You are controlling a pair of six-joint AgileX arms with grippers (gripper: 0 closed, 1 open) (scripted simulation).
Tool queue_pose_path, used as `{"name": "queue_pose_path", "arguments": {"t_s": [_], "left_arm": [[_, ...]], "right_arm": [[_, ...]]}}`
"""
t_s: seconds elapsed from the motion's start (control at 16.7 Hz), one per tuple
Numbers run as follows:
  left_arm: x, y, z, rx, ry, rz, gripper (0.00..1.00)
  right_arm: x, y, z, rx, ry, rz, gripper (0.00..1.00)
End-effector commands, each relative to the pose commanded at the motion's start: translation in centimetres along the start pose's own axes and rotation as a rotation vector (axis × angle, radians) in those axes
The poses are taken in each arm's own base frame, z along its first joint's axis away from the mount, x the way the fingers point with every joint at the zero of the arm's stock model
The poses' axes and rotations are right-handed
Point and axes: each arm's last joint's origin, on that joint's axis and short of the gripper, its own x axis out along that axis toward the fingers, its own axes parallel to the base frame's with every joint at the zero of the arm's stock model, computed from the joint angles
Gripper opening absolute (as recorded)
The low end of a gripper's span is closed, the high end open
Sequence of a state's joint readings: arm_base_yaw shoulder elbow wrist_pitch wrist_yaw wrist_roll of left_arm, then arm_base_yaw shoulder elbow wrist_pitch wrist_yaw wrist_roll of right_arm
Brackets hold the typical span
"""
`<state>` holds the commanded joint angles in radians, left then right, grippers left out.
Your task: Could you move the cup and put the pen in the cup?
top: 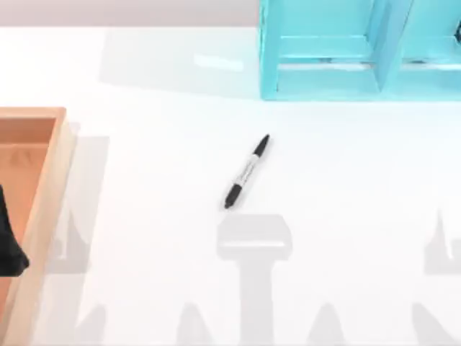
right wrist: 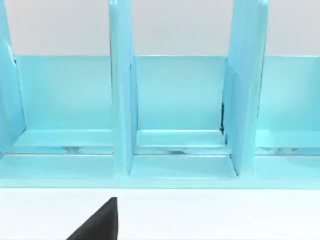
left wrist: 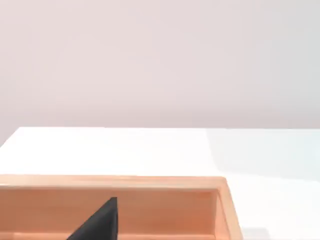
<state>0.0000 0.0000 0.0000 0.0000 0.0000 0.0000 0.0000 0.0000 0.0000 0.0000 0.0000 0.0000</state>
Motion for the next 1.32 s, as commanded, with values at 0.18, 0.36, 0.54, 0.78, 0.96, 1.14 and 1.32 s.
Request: {"name": "queue_pose_path", "arguments": {"t_s": [0.18,0.36,0.54,0.78,0.96,1.14,1.32], "left_arm": [[0.0,0.0,0.2,0.002,0.01,0.002,1.0],[0.1,0.2,1.7,0.02,0.101,0.017,1.0],[0.9,0.5,4.5,0.045,0.276,0.036,1.0],[4.2,1.3,8.3,0.068,0.599,0.052,1.0],[8.4,2.3,10.0,0.072,0.871,0.049,1.0],[13.2,3.6,10.4,0.065,1.125,0.035,1.0],[17.4,5.0,9.8,0.051,1.335,0.015,1.0]], "right_arm": [[0.0,0.0,0.0,0.0,0.0,0.0,1.0],[0.0,0.0,0.0,0.0,0.0,0.0,1.0],[0.0,0.0,0.0,0.0,0.0,0.0,1.0],[0.0,0.0,0.0,0.0,0.0,0.0,1.0],[0.0,0.0,0.0,0.0,0.0,0.0,1.0],[0.0,0.0,0.0,0.0,0.0,0.0,1.0],[0.0,0.0,0.0,0.0,0.0,0.0,1.0]]}}
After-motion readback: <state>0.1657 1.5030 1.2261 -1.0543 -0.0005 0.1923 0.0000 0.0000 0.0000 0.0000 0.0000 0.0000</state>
